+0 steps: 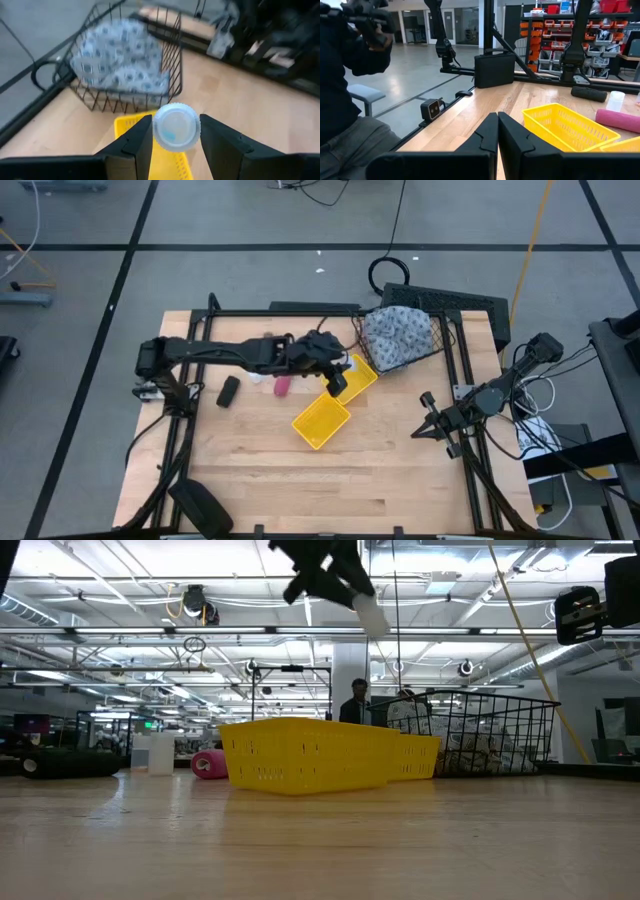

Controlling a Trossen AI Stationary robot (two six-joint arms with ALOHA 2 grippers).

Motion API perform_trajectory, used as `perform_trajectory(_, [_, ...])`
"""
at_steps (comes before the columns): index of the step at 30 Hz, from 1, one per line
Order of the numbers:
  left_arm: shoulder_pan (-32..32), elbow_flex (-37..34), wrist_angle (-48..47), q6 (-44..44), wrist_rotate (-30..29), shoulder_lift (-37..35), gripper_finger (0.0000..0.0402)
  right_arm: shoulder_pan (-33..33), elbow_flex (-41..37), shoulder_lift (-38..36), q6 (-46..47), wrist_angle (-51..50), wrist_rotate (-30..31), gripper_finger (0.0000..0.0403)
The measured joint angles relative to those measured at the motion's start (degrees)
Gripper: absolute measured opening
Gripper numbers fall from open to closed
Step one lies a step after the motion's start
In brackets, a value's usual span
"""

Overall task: Pick & place medical supplies in basket/bin
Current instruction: Put the top right white pill bottle into the top yellow basket

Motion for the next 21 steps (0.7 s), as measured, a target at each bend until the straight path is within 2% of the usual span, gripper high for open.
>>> perform_trajectory(14, [2.8, 0.0, 0.2, -3.0, -0.6, 9.8, 0.0154, 0.0, 0.0, 0.0, 0.0, 0.0, 0.0, 0.0])
perform_trajectory(21, [5.3, 0.0, 1.0, -6.2, 2.3, 13.4, 0.0154, 0.0, 0.0, 0.0, 0.0, 0.0, 0.0, 0.0])
